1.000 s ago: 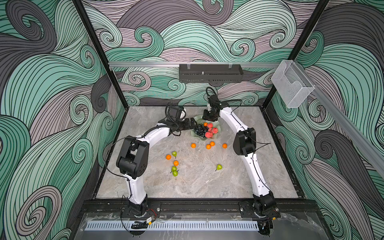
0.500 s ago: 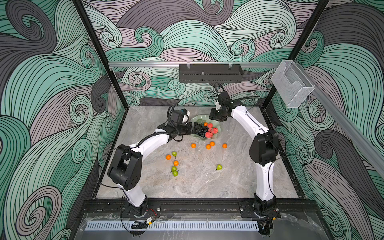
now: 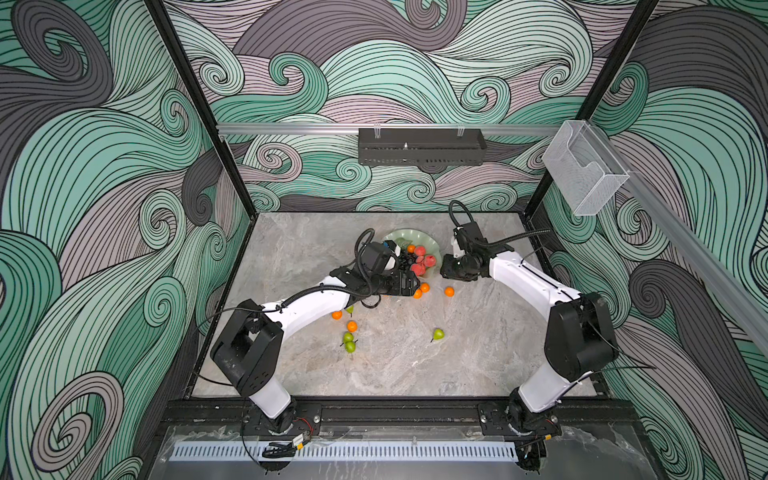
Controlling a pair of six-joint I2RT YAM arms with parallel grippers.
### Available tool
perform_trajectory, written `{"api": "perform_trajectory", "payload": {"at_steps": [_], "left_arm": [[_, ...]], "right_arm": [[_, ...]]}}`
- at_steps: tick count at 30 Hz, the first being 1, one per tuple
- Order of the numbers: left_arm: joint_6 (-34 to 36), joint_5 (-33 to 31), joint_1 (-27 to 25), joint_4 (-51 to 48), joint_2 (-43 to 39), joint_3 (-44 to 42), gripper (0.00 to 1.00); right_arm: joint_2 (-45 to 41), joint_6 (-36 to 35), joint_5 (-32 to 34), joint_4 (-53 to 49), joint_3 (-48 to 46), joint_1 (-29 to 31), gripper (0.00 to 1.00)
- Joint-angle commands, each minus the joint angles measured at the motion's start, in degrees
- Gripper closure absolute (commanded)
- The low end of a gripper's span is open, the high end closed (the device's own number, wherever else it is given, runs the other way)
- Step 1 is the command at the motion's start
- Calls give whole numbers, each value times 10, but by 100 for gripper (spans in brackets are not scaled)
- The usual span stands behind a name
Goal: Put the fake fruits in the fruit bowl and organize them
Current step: 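Move right gripper back down to a kumquat in front of the bowl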
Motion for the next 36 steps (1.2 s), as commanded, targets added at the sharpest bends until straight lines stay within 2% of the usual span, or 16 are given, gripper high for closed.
{"api": "perform_trajectory", "payload": {"at_steps": [1,6,11,36], "left_arm": [[-11,-16,-18,8,11,9,2],[-5,-21,-36,4,32,29,2],[1,-20,-42,-1,53,47,3],[1,-14,-49,5,83,61,3]], "right_arm": [[-4,-21,8,42,-32,-11,57],[30,-46,-23,39,-36,-19,56],[68,-39,-39,20,-17,-30,56],[135,-55,-28,-37,28,-36,57]]}}
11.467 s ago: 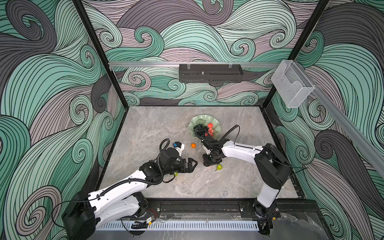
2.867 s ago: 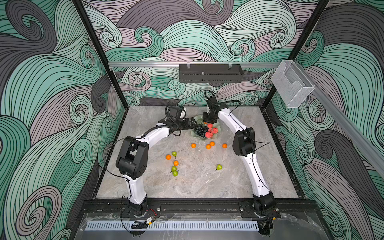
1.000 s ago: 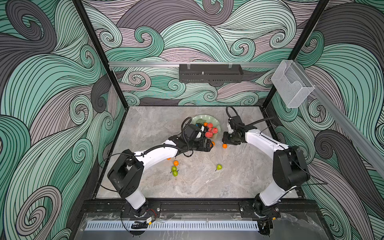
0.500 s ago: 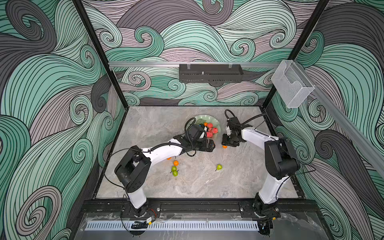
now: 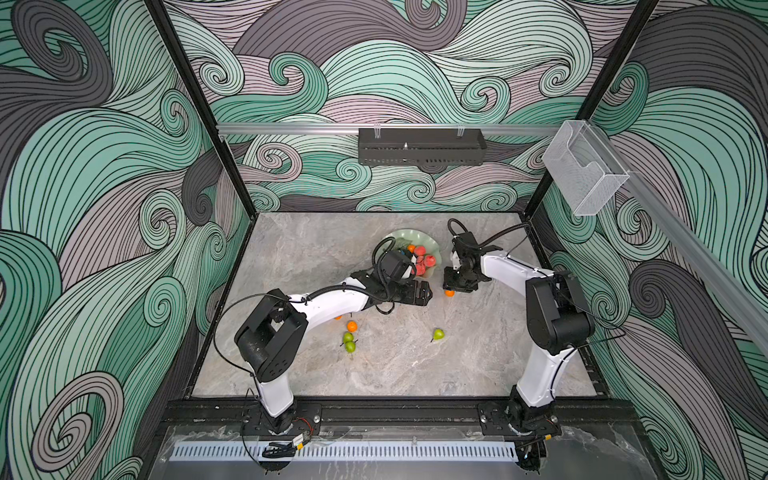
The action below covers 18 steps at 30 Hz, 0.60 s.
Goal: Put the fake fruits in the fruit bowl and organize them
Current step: 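Move right gripper back down to a kumquat in front of the bowl, then close the right gripper on the kumquat and lift it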
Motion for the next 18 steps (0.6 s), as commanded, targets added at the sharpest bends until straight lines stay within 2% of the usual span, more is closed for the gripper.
{"api": "perform_trajectory", "payload": {"at_steps": [1,18], "left_arm": [[3,-2,-5,1,5,21,3],[-1,-4,-6,0,3,22,3]], "right_arm": [[17,-7,3,-20,15,-2,57],[37,-2,13,-39,29,-2,61]]}}
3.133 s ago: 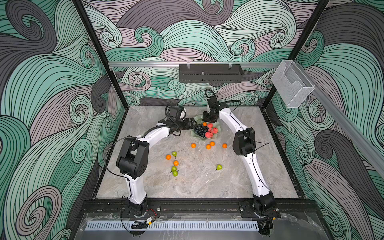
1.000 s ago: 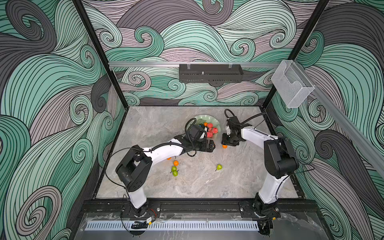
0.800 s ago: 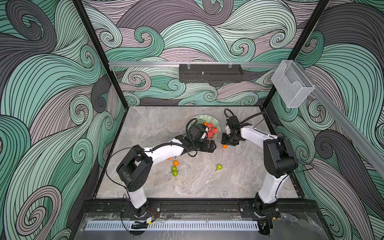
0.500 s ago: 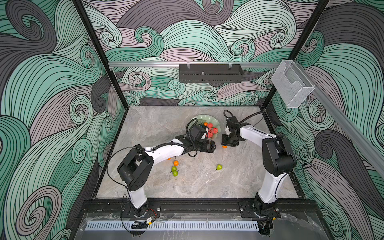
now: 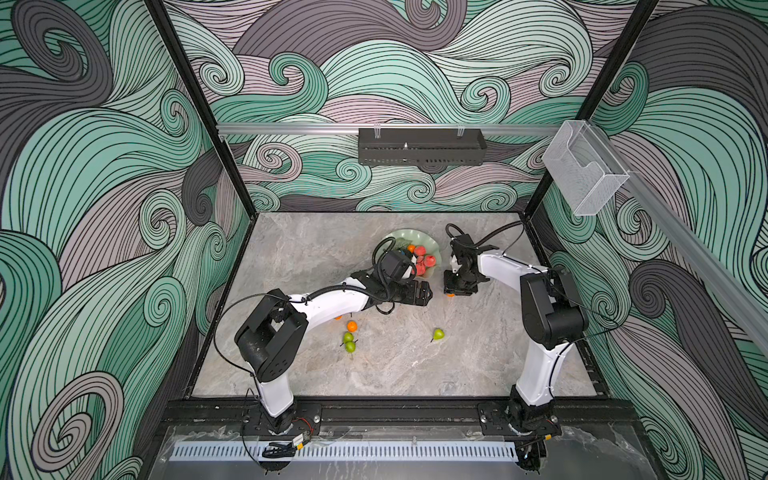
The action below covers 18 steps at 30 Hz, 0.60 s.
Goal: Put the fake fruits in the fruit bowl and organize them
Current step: 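Close the right gripper on the kumquat and lift it, then carry the kumquat over the green bowl and release it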
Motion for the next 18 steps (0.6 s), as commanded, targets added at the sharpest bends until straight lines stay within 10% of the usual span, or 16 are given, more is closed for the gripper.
{"api": "perform_trajectory", "payload": {"at_steps": [1,18], "left_arm": [[0,-5,-5,1,2,20,3],[13,-16,-1,-30,-13,46,3]], "right_arm": [[9,1,8,-13,13,-2,62],[-31,12,-5,-12,3,-3,63]]}}
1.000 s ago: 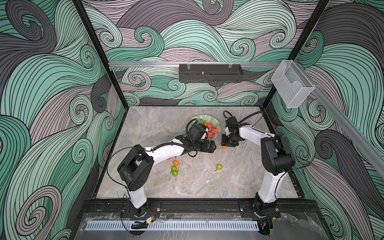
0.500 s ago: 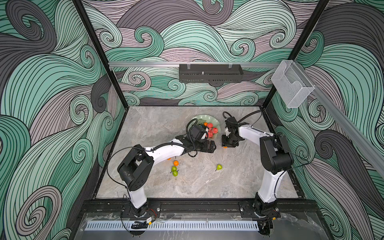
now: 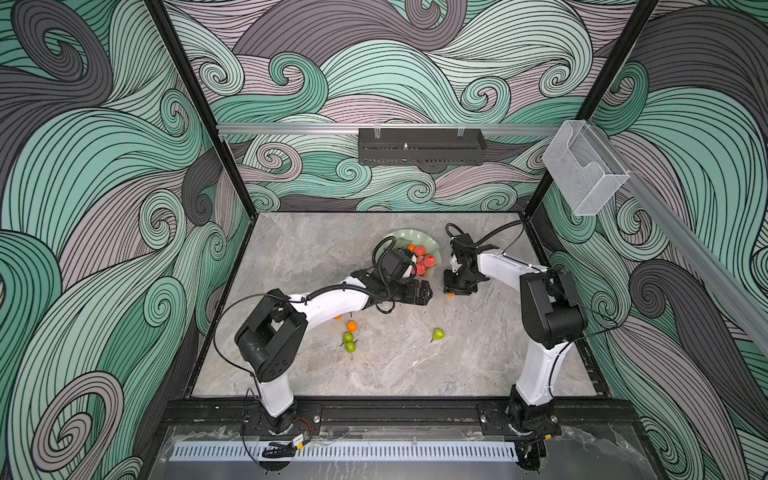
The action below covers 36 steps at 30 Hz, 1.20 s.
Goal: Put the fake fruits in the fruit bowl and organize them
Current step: 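Carry the kumquat over the green bowl and release it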
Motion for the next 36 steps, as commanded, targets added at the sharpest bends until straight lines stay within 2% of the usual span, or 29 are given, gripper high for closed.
{"api": "perform_trajectory", "payload": {"at_steps": [1,9,20,26,36], "left_arm": [[9,-16,1,-22,-16,32,3],[-1,-15,32,-21,-44,33,3],[-17,18,113,1,-48,40,3],[-21,18,144,28,-40,45,3],[-15,20,185,64,-1,73,3]], "right_arm": [[-34,10,2,-10,-2,-3,64],[-86,21,20,-19,-6,-3,66],[-97,36,6,-58,83,4,67],[-56,48,6,-65,158,22,68],[90,56,9,-113,356,48,68]]}}
